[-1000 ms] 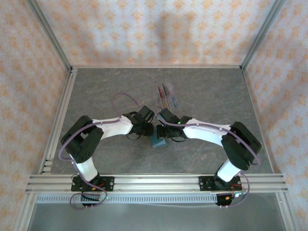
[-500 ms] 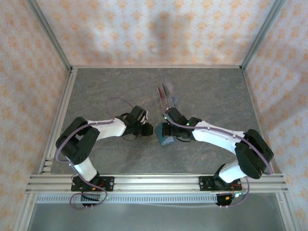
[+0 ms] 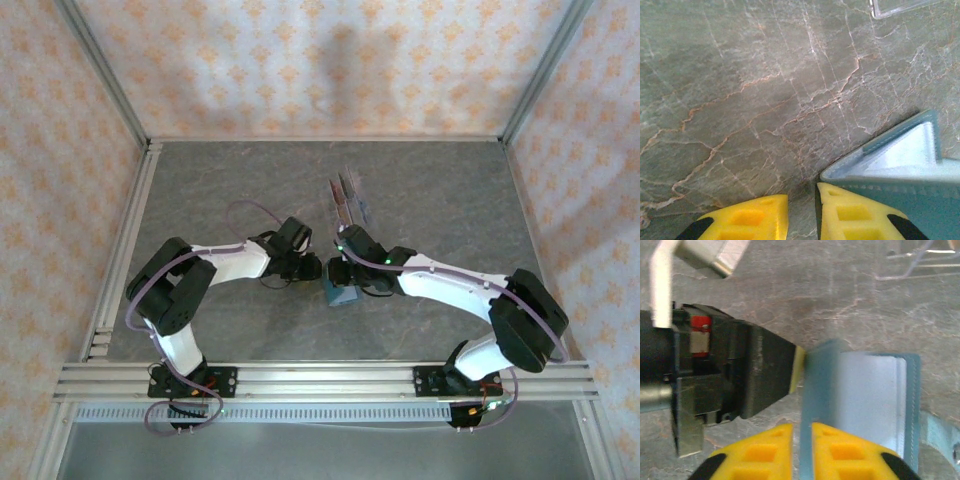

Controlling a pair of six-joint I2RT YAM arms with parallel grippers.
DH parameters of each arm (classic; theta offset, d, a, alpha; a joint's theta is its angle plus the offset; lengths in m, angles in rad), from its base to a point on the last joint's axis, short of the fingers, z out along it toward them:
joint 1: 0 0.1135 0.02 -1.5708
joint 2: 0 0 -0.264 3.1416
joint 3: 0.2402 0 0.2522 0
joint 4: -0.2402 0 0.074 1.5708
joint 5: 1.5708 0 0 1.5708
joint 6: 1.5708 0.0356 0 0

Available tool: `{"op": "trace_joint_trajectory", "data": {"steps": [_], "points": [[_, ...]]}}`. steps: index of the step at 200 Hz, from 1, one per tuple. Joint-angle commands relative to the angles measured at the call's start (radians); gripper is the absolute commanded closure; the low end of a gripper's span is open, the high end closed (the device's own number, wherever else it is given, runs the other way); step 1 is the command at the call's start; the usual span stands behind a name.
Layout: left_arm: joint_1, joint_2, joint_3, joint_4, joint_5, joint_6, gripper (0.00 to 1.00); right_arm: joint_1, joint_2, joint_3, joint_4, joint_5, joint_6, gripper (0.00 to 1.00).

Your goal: Put the credit cards into the card holder

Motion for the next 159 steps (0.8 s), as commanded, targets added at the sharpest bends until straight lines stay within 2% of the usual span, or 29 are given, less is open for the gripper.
{"op": "trace_joint_trajectory", "data": {"steps": [1, 43, 69, 105, 159], "points": [[-0.097, 0.125, -0.017, 0.172, 0.15, -0.058, 0.76, 0.008, 0.006, 0.004, 0.049, -0.034, 0.011, 0.78], [-0.098, 0.127, -0.027, 0.183, 0.142, -0.077, 0.76, 0.009, 0.041, -0.003, 0.08, -0.074, 0.016, 0.75], [-0.097, 0.127, -0.031, 0.17, 0.132, -0.073, 0.76, 0.001, 0.01, -0.004, 0.016, 0.057, 0.01, 0.64], [-0.097, 0.119, -0.029, 0.159, 0.127, -0.068, 0.76, -0.051, 0.03, -0.001, -0.052, 0.094, -0.002, 0.56], [-0.097, 0.122, -0.029, 0.147, 0.121, -0.064, 0.76, -0.087, 0.106, -0.022, 0.012, 0.02, 0.003, 0.46]]}}
